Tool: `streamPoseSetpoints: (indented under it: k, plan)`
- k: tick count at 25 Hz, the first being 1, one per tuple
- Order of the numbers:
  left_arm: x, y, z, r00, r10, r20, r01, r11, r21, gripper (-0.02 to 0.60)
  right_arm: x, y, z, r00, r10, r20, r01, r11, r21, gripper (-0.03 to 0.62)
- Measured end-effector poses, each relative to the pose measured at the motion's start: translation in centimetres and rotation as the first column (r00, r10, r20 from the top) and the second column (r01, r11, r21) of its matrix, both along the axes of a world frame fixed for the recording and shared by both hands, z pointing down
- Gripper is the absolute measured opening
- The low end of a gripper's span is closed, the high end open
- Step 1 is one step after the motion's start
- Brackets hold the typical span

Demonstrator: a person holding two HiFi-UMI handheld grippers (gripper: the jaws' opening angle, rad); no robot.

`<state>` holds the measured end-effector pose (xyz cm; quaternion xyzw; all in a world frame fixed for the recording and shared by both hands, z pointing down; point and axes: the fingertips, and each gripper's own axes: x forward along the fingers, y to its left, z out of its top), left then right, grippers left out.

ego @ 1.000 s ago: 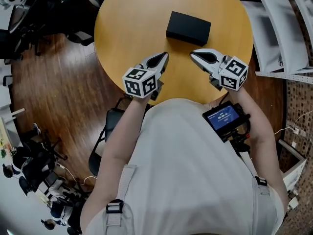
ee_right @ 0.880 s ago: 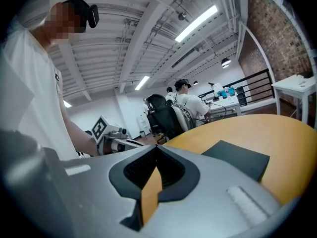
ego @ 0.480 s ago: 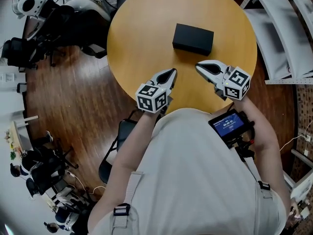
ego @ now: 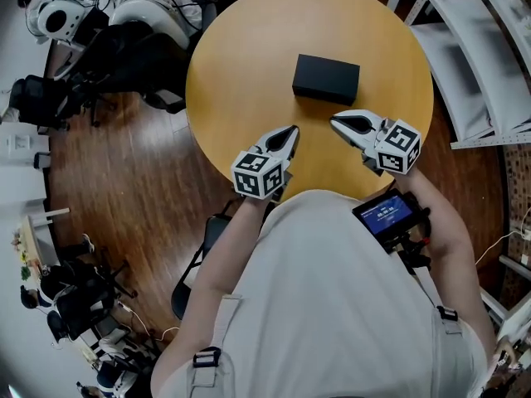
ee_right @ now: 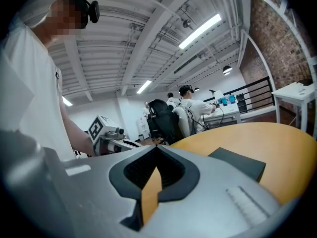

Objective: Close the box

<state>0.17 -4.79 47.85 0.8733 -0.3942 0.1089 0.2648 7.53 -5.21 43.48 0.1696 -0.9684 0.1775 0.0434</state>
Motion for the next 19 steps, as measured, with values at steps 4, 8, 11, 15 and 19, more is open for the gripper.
streamPoseSetpoints:
  k: [4,8,11,15,19]
  plan:
    - [-1.1,-1.3,0.6,1.000,-0.001,-0.001,0.001,1.000,-0.002,0.000,-1.3,-1.2,0.7,1.000,-0.007,-0.007,0.007,1.000,-0.009,0.000]
    - [-0.3,-0.9,0.3,1.000,0.009,0.007,-0.009,1.000,0.006,0.000,-0.5,-0.8,0.6,1.000,-0.002,-0.005,0.002,1.000,-0.007,0.000]
    - [0.7,-0.4,-0.2,1.000,0.014,0.013,-0.014,1.000,0.015,0.000,0.5,-0.3,0.3,1.000,0.006,-0.003,-0.006,1.000,-0.001,0.000]
    - [0.1,-0.9,-0.1,1.000,0.016,0.013,-0.016,1.000,0.019,0.000,-0.1,-0.8,0.4,1.000,0.009,-0.003,-0.009,1.000,-0.002,0.000]
    - [-1.0,-1.9,0.0,1.000,0.011,0.011,-0.011,1.000,0.018,0.000,-1.2,-1.6,0.6,1.000,0.008,-0.004,-0.008,1.000,-0.005,0.000]
